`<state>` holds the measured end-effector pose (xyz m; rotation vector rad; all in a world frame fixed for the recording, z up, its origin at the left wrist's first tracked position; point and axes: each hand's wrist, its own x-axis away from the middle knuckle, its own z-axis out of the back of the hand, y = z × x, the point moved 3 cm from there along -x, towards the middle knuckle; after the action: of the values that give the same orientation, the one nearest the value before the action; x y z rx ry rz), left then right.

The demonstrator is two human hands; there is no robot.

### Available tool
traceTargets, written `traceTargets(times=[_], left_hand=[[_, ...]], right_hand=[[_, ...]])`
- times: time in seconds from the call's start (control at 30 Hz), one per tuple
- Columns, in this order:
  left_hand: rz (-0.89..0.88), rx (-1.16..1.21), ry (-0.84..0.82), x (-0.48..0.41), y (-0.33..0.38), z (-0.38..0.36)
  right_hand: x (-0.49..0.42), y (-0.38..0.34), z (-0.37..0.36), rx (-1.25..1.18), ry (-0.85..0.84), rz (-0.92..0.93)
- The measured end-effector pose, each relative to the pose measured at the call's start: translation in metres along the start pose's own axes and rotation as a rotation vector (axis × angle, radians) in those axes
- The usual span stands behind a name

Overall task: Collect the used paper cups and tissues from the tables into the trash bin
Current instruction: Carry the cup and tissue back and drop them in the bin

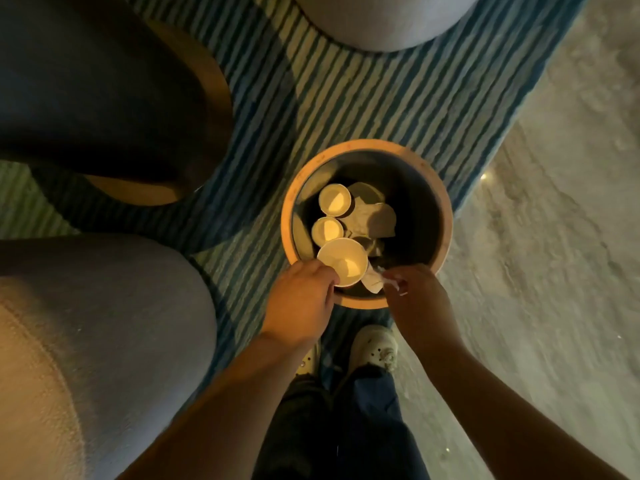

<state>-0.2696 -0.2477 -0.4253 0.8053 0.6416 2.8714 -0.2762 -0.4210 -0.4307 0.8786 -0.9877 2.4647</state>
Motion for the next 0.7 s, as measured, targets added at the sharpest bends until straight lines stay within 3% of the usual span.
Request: traceTargets(times=[0.17, 0.4, 0.7], left_hand=[[-0.007, -0.065, -0.026, -0.012, -0.006, -0.007], [0.019, -0.118, -0.188, -0.016, -0.002, -0.015], [0.046, -0.064, -0.023, 0.004, 0.03, 0.053]], right_hand=[[-0.015, 0.002, -0.014, 0.025, -0.012, -0.034], [-0.01, -0.007, -0.015, 0.058, 0.063, -0.013], [0.033, -0.064, 0.038, 0.065, 0.213, 0.136]])
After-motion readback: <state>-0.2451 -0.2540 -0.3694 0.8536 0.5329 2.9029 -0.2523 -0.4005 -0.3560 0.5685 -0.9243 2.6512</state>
